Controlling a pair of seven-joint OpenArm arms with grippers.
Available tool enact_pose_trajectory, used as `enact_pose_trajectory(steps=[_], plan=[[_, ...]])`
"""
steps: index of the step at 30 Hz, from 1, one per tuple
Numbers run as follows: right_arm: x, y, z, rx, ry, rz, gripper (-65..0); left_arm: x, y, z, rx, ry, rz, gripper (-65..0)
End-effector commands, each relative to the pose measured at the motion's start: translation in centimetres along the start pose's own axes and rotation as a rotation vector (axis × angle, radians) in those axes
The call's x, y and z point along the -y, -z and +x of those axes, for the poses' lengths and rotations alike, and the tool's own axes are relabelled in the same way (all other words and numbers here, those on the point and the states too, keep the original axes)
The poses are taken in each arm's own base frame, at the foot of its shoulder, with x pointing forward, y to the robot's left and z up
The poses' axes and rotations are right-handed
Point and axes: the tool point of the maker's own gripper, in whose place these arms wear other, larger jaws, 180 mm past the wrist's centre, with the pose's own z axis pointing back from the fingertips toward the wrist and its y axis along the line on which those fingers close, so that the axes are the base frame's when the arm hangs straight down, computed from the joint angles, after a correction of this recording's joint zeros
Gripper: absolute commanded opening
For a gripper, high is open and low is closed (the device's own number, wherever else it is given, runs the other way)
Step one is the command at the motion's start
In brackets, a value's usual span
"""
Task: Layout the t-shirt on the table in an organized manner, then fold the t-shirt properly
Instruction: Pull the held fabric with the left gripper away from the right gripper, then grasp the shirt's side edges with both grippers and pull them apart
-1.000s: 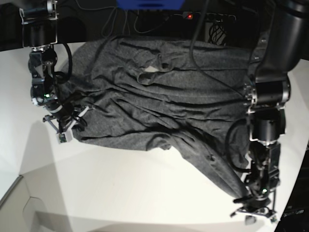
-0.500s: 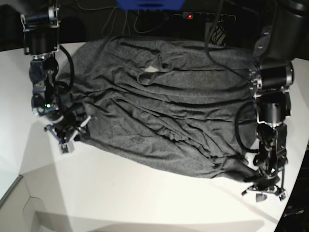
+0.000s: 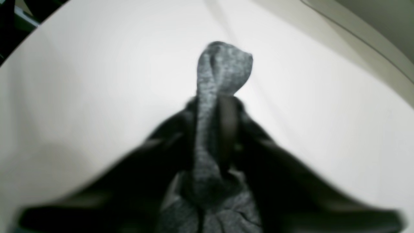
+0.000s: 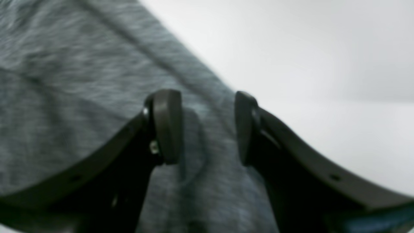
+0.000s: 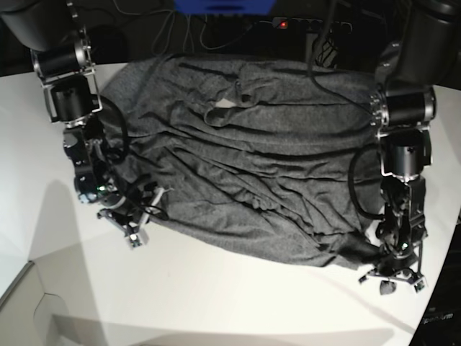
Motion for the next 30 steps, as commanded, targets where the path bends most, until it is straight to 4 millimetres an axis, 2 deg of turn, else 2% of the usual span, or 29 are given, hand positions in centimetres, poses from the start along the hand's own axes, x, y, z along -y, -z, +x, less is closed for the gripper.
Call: enact_pose_trajectory(steps=[1, 4, 6, 9, 10, 11, 13, 17, 20, 22, 26, 27, 30], plan=[[0.9, -0.5, 2.8, 0.069, -0.014, -0.012, -37.9, 0.9, -0.1, 3.6, 0.08, -0.01, -0.019, -45.0], [0.7, -0.4, 2.7, 0.064, -0.017, -0.008, -37.6, 0.7, -0.1, 3.9, 0.091, -0.009, -0.015, -31.9], [0.9, -0.4, 2.7, 0.064, -0.013, -0.012, -37.5, 0.6, -0.2, 4.0, 0.094, -0.015, -0.016, -27.5], [1.1, -0.5, 3.1, 0.096, -0.013, -0.016, -37.5, 0.7, -0.7, 4.8, 0.107, -0.11, -0.045, -26.0], [1.1, -0.5, 3.3, 0.108, -0.011, -0.017, -37.5, 0.3, -1.1, 4.2, 0.092, -0.154, -0.057, -26.0], [1.2, -0.4, 3.0, 0.109, -0.006, -0.02, -37.5, 0.2, -1.7, 3.6, 0.078, -0.193, -0.079, -26.0], [1.8, 0.0, 1.7, 0.087, 0.012, -0.028, -37.5, 1.4, -3.9, 3.2, 0.055, -0.252, -0.164, -26.1], [3.4, 0.8, -0.5, 0.061, 0.055, -0.055, -37.6, 2.4, -8.4, -1.6, -0.021, -0.249, -0.26, -26.1], [5.0, 0.7, -1.8, 0.055, 0.069, -0.083, -37.6, 0.7, -9.8, -6.6, -0.093, -0.213, -0.223, -26.1], [6.0, 0.5, -2.3, 0.06, 0.073, -0.103, -37.6, -0.9, -10.1, -9.5, -0.142, -0.176, -0.176, -26.1], [9.2, -0.3, -2.3, 0.081, 0.103, -0.246, -37.5, -4.8, -9.3, -15.6, -0.284, -0.136, -0.056, -26.1], [9.7, -0.5, -2.4, 0.08, 0.11, -0.275, -37.5, -5.5, -9.2, -16.7, -0.312, -0.139, -0.037, -26.1], [11.9, -1.3, -2.9, 0.071, 0.129, -0.37, -37.5, -6.0, -8.6, -17.4, -0.341, -0.147, -0.014, -26.1]])
